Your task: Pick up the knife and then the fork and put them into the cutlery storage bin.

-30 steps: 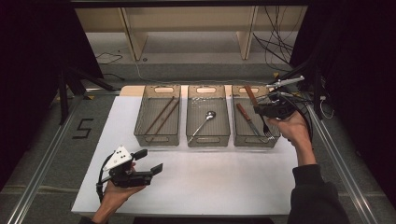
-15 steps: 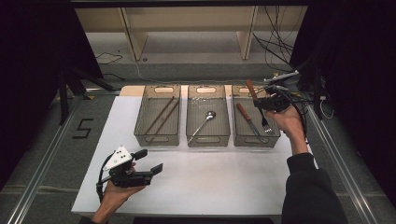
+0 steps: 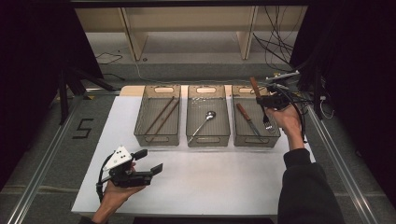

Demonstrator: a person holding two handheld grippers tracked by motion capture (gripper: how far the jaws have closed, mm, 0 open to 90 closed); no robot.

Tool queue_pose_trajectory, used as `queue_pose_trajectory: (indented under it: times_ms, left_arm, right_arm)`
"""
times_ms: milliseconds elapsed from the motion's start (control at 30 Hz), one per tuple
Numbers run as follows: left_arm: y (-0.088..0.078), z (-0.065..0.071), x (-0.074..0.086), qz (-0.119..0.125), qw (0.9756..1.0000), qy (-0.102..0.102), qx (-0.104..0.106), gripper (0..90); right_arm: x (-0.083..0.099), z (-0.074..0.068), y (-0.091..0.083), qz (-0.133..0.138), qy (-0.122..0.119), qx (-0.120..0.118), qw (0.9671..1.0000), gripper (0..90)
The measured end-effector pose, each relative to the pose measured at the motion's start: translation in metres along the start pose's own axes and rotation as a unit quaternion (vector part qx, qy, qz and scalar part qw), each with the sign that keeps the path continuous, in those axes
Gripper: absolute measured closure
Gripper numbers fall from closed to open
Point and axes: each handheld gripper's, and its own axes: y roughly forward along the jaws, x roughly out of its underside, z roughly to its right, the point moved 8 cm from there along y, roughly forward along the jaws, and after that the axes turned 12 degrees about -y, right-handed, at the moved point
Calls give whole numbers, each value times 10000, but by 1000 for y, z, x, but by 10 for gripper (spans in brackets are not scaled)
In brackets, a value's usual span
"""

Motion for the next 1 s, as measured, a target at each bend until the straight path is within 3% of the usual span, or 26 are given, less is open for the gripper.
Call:
queue_pose_trajectory:
  times_ms: [1000]
  left_arm:
    - [1, 1, 0, 6, 10000, -9, 9, 157]
  right_arm:
    - [22, 7, 23, -156, 149, 201, 9996, 775]
